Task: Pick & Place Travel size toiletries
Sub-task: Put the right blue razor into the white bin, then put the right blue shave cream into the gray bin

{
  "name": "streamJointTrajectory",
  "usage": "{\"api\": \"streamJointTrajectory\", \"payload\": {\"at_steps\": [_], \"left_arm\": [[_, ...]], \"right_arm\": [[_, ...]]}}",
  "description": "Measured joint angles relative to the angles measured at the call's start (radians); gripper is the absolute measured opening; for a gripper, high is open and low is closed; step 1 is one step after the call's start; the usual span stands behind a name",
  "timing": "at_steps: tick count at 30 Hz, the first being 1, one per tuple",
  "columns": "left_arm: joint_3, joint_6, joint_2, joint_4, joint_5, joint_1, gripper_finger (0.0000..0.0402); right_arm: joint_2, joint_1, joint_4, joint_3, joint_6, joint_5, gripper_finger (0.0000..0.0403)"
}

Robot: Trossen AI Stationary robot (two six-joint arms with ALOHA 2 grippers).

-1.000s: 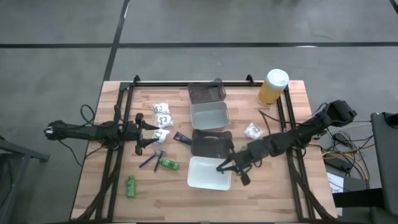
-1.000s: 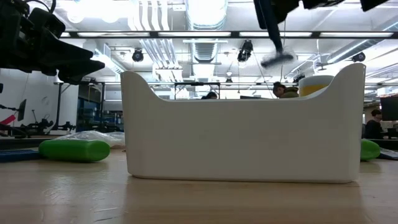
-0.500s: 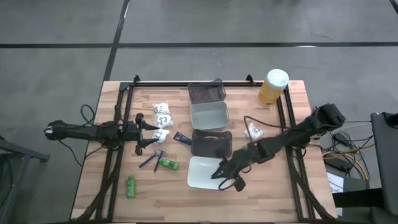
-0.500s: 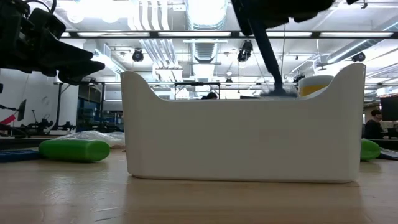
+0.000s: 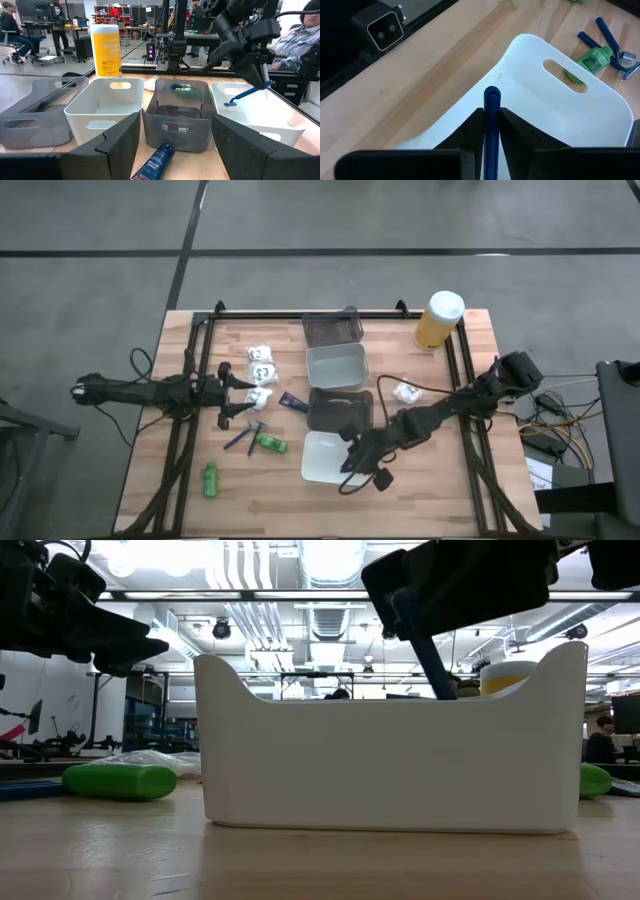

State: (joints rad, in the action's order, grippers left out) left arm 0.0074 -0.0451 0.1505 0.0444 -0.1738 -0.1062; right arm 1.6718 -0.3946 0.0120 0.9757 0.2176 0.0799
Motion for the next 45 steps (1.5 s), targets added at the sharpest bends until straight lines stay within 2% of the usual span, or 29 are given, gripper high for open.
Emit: {"api": "streamJointTrajectory", "payload": {"at_steps": [20, 32, 45], "left_arm": [[0.0, 0.0, 0.0, 0.0, 0.0, 0.0, 0.025], [0.0, 0.0, 0.0, 0.0, 0.0, 0.0, 0.025], [0.0, 0.0, 0.0, 0.0, 0.0, 0.0, 0.025]], "right_arm": [[-0.013, 0.007, 0.021, -0.008, -0.034, -0.001, 0.0135], [-0.158, 0.023, 0.036, -0.065, -0.069, -0.001, 0.0167], [-0.337, 0.056, 0.034, -0.241, -0.112, -0.003, 0.0187]]}}
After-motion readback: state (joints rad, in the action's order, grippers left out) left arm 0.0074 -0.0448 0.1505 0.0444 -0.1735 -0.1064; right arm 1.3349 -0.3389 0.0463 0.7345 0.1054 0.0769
